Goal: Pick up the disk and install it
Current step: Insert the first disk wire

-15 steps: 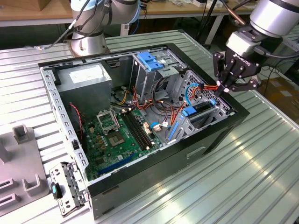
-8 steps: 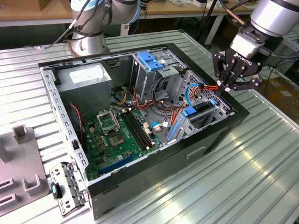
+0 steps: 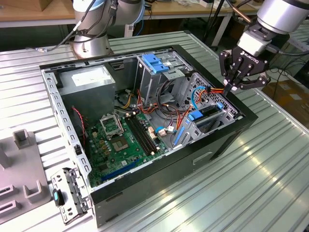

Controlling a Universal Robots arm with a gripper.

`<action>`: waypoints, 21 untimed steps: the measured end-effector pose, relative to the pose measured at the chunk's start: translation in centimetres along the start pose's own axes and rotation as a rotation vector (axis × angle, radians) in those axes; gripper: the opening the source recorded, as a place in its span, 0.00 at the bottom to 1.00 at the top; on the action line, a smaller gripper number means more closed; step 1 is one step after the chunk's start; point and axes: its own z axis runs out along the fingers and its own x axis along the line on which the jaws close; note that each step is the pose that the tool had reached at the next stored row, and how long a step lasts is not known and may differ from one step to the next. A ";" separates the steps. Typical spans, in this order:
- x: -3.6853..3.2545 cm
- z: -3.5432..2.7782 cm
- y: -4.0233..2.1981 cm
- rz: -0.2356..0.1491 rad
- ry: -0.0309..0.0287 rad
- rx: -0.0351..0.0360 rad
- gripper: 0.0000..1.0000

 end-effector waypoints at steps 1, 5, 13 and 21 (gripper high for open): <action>-0.06 0.00 -0.11 -0.003 0.0000 0.0000 0.11; -0.19 0.00 -0.79 -0.022 0.0002 -0.0006 0.11; -0.15 0.00 -1.08 -0.029 0.0001 -0.0007 0.24; -0.14 0.00 -1.13 -0.029 0.0001 -0.0007 0.24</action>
